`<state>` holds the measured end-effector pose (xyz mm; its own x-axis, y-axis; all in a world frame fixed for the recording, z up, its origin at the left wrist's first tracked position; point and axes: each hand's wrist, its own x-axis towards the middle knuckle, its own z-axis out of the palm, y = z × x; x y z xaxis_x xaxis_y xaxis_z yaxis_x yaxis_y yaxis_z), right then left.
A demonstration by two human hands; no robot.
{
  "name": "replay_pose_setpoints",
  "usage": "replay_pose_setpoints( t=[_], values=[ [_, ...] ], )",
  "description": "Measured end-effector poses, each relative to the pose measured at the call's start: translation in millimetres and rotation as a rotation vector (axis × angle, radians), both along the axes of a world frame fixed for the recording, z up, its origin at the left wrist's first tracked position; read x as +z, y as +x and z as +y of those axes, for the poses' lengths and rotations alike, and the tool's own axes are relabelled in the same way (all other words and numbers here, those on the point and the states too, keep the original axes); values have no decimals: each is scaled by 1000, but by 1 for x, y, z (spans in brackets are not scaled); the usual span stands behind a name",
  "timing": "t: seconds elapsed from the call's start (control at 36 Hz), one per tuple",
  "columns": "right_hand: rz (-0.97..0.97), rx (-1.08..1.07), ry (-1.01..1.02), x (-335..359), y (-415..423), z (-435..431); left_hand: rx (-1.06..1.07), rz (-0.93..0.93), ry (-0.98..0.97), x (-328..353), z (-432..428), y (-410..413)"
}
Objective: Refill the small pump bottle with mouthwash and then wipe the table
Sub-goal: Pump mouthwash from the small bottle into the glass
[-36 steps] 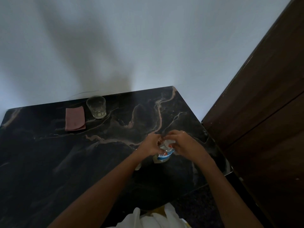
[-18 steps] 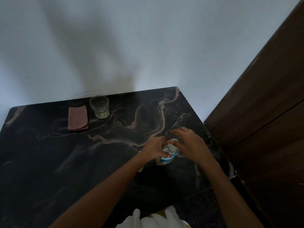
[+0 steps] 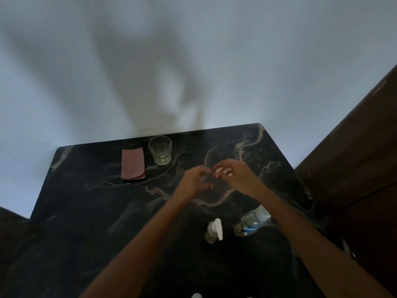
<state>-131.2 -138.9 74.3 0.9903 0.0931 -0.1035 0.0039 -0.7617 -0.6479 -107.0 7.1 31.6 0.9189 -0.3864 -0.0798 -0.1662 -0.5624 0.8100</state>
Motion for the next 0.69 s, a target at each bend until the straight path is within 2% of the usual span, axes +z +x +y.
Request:
replay_pose_setpoints(
  t=[0.19, 0.39, 0.56, 0.67, 0.69],
  values=[
    [161, 60, 61, -41, 77, 37, 229, -57, 23, -18, 60, 43],
    [159, 74, 101, -76, 126, 72, 469, -48, -36, -33, 98, 79],
    [110, 72, 216, -90, 156, 94, 471, -60, -17, -45, 112, 103],
    [100, 94, 277, -102, 169, 103, 396, -85, 248, -50, 126, 122],
    [107, 84, 276, -106, 172, 105, 398, -59, 207, -50, 124, 124]
  ],
)
